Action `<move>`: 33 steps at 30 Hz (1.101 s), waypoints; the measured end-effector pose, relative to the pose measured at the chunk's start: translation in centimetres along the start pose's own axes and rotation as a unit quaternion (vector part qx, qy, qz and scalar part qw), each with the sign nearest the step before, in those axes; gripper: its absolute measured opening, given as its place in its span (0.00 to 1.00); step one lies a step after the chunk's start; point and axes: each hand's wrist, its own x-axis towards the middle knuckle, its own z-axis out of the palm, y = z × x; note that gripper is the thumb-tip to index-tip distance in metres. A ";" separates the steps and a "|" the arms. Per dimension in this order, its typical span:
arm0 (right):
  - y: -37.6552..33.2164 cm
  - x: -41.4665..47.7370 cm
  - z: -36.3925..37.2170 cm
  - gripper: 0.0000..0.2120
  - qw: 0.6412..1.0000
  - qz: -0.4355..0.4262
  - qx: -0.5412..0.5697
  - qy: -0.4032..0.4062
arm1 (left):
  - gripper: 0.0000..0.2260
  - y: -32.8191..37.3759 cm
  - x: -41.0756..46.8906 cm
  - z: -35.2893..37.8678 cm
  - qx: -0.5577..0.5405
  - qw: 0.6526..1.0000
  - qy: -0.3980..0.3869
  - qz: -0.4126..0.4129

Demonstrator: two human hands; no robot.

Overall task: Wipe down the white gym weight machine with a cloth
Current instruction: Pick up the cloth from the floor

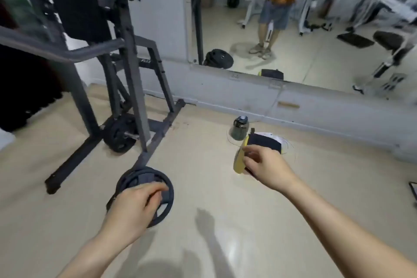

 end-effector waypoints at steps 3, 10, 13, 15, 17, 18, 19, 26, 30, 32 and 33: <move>5.7 3.1 -1.4 0.08 0.957 0.143 0.239 0.078 | 0.10 1.5 5.8 3.8 -0.001 0.998 -0.048 0.027; 16.7 11.1 -3.3 0.06 0.706 0.416 0.547 0.171 | 0.15 3.3 22.4 13.9 -0.077 0.980 -0.182 0.012; 20.9 15.8 -2.5 0.07 0.657 0.469 0.555 0.201 | 0.16 3.5 30.6 18.5 -0.107 0.966 -0.234 -0.018; 23.1 19.0 -1.4 0.09 0.651 0.501 0.532 0.204 | 0.16 3.7 35.3 21.7 -0.127 0.956 -0.263 -0.039; 25.1 21.9 -0.1 0.14 0.660 0.519 0.506 0.194 | 0.16 3.9 39.0 25.3 -0.150 0.942 -0.293 -0.066; 26.1 23.3 0.8 0.17 0.666 0.525 0.495 0.189 | 0.15 3.8 40.8 27.3 -0.164 0.935 -0.302 -0.088; 27.3 24.8 1.7 0.20 0.671 0.529 0.486 0.181 | 0.15 3.6 42.6 29.5 -0.179 0.928 -0.303 -0.117; 39.1 36.2 12.2 0.28 0.695 0.567 0.426 0.117 | 0.05 1.1 51.8 48.3 -0.210 0.889 -0.290 -0.287; 49.2 42.8 19.3 0.33 0.709 0.574 0.398 0.099 | 0.04 -2.5 55.4 61.4 -0.102 0.910 -0.308 -0.260; 54.2 45.4 22.3 0.36 0.704 0.571 0.409 0.107 | 0.05 -4.0 57.2 67.5 -0.068 0.919 -0.296 -0.253; 56.4 46.6 23.6 0.38 0.703 0.568 0.413 0.110 | 0.07 -4.6 57.9 70.2 -0.051 0.921 -0.288 -0.256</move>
